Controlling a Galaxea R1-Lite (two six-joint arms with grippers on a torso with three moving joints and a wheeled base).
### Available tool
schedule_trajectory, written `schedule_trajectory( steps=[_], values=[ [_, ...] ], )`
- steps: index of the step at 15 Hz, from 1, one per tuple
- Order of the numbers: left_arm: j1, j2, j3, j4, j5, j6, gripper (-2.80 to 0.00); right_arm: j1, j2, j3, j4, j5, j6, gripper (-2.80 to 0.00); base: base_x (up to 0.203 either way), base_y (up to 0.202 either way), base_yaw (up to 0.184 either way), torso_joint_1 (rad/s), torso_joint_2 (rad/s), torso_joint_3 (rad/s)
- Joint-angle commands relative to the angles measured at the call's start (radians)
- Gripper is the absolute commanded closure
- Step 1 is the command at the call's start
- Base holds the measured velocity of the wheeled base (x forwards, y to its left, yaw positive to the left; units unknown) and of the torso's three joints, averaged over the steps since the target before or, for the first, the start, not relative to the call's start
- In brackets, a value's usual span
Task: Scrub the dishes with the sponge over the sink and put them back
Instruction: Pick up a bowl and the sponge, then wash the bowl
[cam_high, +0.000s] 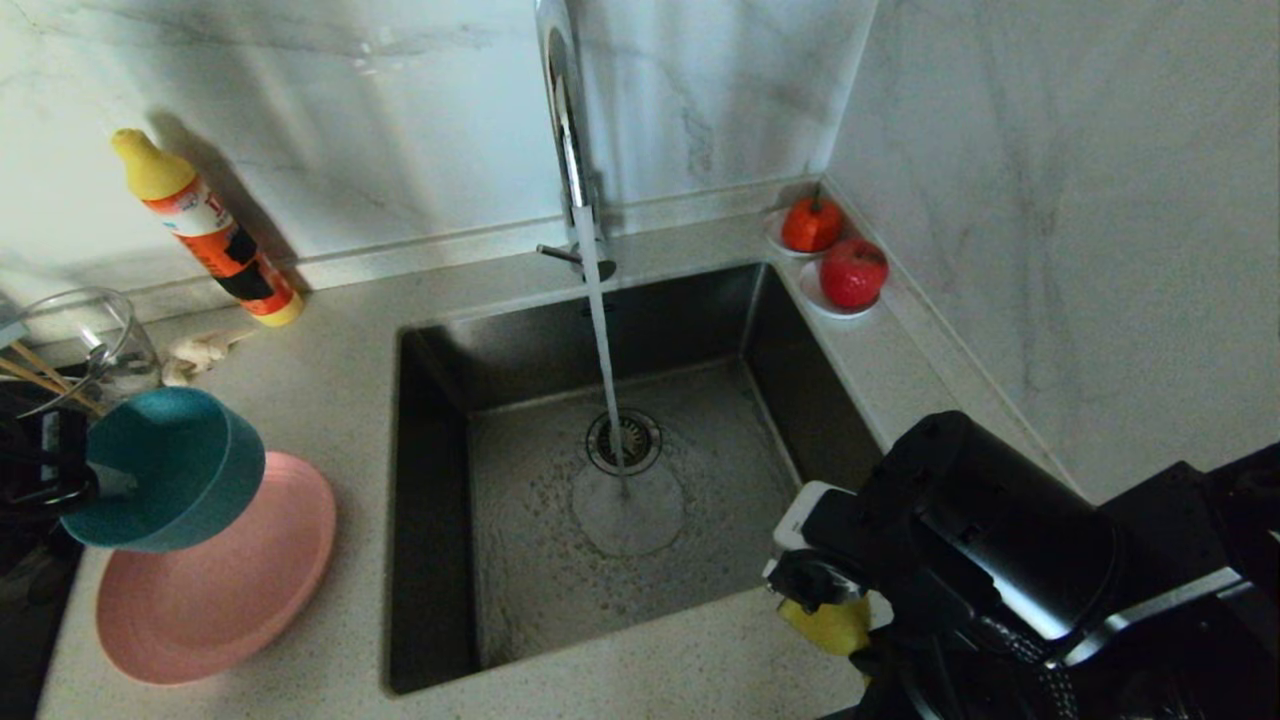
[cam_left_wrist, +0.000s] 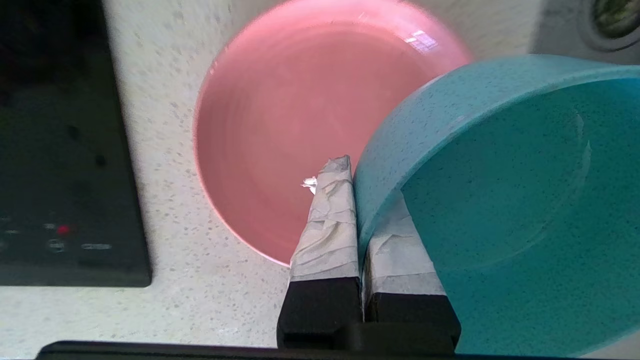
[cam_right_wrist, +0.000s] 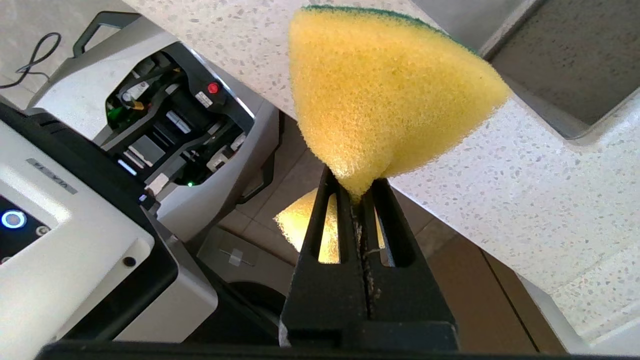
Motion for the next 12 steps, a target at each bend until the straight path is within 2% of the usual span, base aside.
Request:
schedule_trajectory(
  steps=[1, 3, 7, 10, 12],
  values=[
    [0.000, -0.052, -0.058, 0.041, -0.001, 0.002, 0.00, 0.006, 0.003, 0.001, 0.003, -0.002, 0.001, 0.00, 0.000, 0.000, 0.000, 0.000, 0.00, 0.000],
    [-0.009, -0.077, -0.125, 0.088, -0.006, 0.018, 0.00, 0.008, 0.000, 0.002, 0.003, -0.003, 0.001, 0.00, 0.000, 0.000, 0.000, 0.000, 0.00, 0.000],
    [-0.104, -0.104, -0.194, 0.098, -0.011, 0.030, 0.00, 0.007, -0.006, 0.006, 0.004, -0.002, 0.001, 0.00, 0.000, 0.000, 0.000, 0.000, 0.00, 0.000],
    [-0.229, -0.037, -0.238, 0.095, 0.001, 0.010, 0.00, 0.006, -0.013, 0.006, 0.003, 0.000, 0.004, 0.00, 0.000, 0.000, 0.000, 0.000, 0.00, 0.000],
    [-0.307, 0.051, -0.278, 0.088, 0.029, -0.044, 0.00, 0.005, -0.029, 0.005, 0.003, 0.000, 0.017, 0.00, 0.000, 0.000, 0.000, 0.000, 0.00, 0.000]
  ],
)
